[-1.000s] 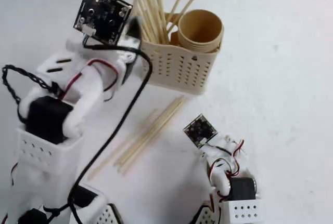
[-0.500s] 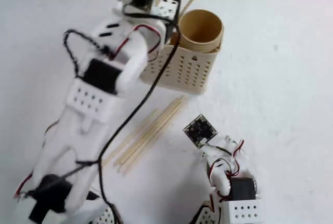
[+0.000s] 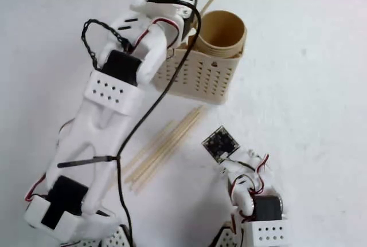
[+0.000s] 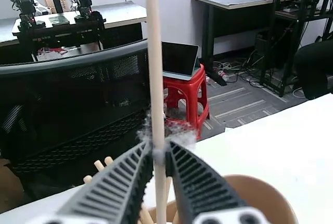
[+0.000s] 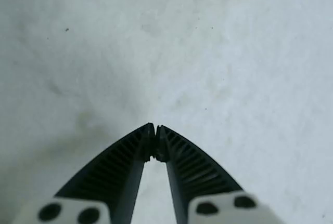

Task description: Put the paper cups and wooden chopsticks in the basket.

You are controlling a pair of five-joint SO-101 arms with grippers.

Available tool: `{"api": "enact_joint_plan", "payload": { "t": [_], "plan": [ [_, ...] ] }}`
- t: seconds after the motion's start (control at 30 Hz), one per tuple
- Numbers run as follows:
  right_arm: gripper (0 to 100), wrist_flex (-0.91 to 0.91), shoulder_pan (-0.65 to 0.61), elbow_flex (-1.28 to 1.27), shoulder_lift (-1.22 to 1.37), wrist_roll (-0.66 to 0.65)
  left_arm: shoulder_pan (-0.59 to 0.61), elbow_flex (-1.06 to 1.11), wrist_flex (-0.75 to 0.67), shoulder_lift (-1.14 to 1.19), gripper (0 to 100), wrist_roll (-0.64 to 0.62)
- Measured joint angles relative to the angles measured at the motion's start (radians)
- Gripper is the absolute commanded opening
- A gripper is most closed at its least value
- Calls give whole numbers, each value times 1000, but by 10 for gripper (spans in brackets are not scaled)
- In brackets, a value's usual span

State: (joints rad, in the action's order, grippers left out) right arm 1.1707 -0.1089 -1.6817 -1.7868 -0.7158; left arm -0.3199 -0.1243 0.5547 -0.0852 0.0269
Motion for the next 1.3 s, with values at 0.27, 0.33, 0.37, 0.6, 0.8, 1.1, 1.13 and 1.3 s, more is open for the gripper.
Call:
{"api": "enact_joint_plan", "payload": {
  "t": [0.27, 0.33, 0.37, 0.6, 0.8, 1.1, 1.13, 1.3],
  "plan": [
    [19, 0, 0, 0, 0, 0, -2, 0, 0, 0, 76, 0],
    [19, 0, 0, 0, 0, 0, -2, 0, 0, 0, 76, 0],
    [19, 0, 0, 0, 0, 0, -2, -2, 0, 0, 76, 0],
    [19, 0, 0, 0, 0, 0, -3, -55, 293, -101, 74, 0],
    [19, 0, 0, 0, 0, 0, 0, -74, 706, -269, 24, 12],
    [19, 0, 0, 0, 0, 0, -2, 137, 1005, -293, 98, 218],
    [19, 0, 0, 0, 0, 0, 0, 209, 980, -293, 108, 244],
    [19, 0, 0, 0, 0, 0, -2, 635, 698, -292, 128, 321]
  ]
}}
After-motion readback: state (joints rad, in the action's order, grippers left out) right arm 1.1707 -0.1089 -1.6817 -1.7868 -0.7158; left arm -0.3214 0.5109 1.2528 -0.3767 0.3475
